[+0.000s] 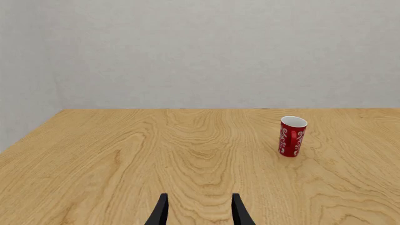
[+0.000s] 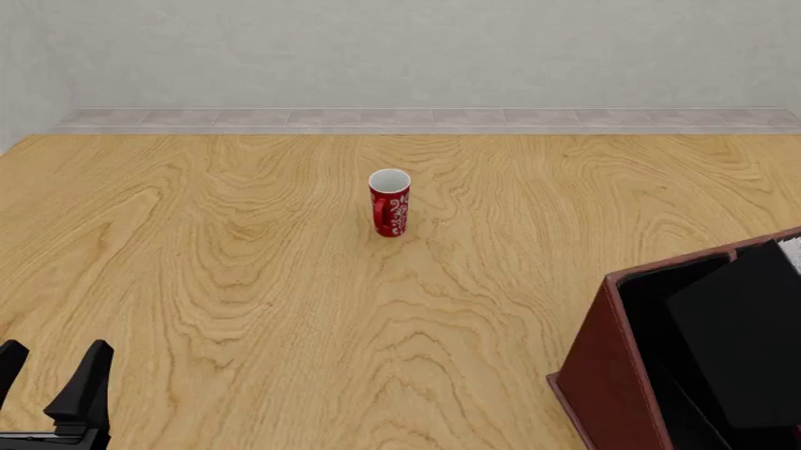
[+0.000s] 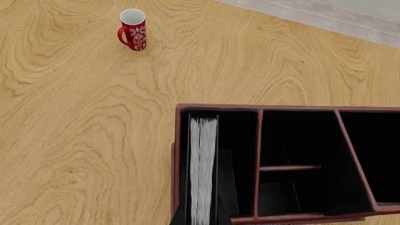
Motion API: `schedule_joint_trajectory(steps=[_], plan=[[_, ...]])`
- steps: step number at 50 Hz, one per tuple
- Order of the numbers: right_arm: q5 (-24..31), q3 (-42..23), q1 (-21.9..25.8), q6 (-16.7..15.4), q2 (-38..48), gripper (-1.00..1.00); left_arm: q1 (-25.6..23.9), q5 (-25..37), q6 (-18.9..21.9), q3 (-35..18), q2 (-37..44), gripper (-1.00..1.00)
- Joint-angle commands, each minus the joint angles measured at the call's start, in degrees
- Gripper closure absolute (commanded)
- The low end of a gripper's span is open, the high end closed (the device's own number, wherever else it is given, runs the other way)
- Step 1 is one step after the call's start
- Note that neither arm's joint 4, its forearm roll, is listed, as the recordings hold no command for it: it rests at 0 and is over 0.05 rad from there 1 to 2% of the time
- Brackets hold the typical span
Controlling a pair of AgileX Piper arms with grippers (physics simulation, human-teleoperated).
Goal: Pick up the book and place it in the left compartment of the caddy.
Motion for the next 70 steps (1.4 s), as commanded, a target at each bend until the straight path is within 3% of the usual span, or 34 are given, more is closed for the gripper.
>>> schedule_joint_trajectory(steps=[1, 70], plan=[[0.0, 0.0, -0.6, 0.7, -0.3, 1.0, 0.0, 0.3, 0.0, -0.1, -0.3, -1.0], [0.0, 1.9, -2.8, 0.1, -0.6, 1.0, 0.0, 0.3, 0.0, -0.1, -0.3, -1.0]])
